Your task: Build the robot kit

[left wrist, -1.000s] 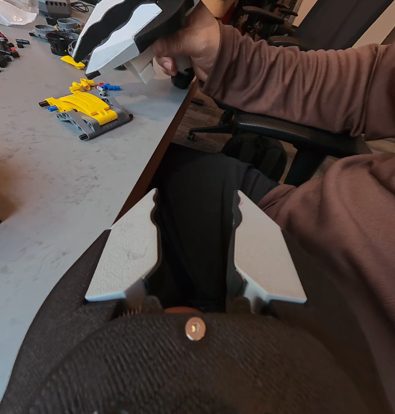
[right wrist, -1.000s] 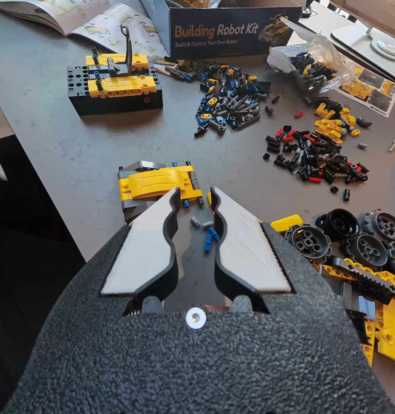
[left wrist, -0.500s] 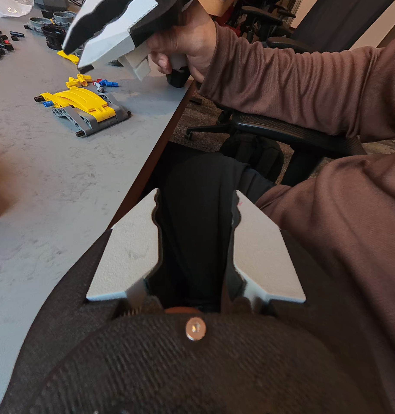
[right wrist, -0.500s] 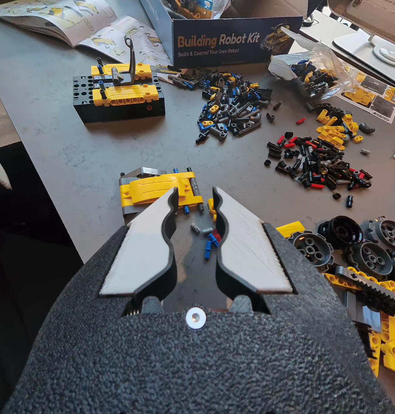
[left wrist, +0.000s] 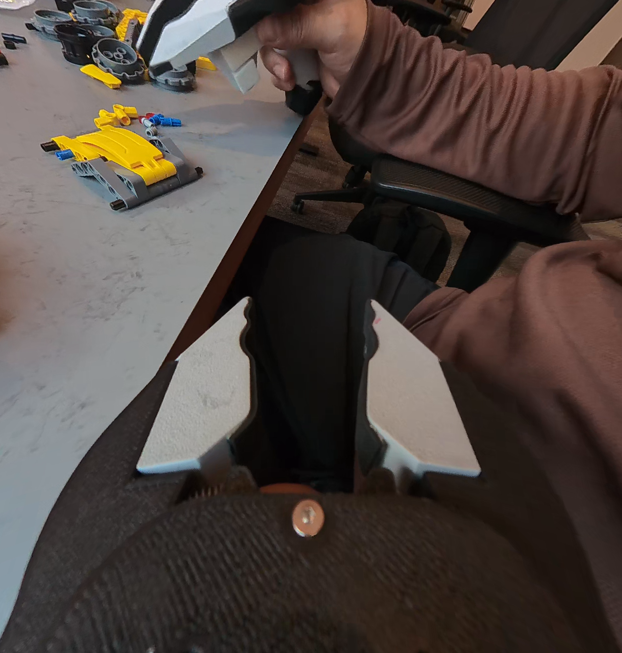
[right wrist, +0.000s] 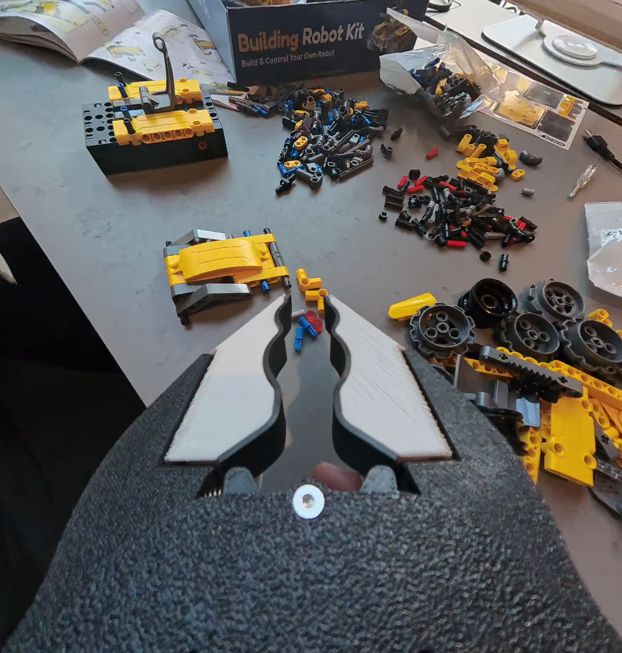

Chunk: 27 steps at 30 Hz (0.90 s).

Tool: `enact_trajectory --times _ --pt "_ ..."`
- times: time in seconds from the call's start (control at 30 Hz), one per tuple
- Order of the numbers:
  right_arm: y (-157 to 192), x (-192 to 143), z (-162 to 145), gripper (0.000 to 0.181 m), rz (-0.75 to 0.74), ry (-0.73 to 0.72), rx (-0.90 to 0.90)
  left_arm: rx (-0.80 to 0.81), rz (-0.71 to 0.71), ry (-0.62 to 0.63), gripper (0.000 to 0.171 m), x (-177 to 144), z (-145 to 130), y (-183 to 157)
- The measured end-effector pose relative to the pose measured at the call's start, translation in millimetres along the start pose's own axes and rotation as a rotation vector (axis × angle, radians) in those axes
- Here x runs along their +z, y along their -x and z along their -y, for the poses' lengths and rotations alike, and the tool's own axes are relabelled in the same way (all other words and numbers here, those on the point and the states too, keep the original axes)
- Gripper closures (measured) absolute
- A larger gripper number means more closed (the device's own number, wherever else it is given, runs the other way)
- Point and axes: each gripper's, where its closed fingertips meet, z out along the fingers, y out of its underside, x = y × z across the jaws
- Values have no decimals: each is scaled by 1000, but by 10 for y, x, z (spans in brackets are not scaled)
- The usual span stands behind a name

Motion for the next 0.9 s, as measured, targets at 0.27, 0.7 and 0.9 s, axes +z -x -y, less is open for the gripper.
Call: enact_trajectory --times 0.27,0.7,0.9 --pt "62 229 24 170 -3 156 -79 -6 4 3 113 -3 -12 27" --pt "549 441 55 175 174 232 -95 16 -1 -4 114 -42 6 -20" --pt "-32 269 -89 162 42 324 -49 15 7 -7 114 -54 5 2"
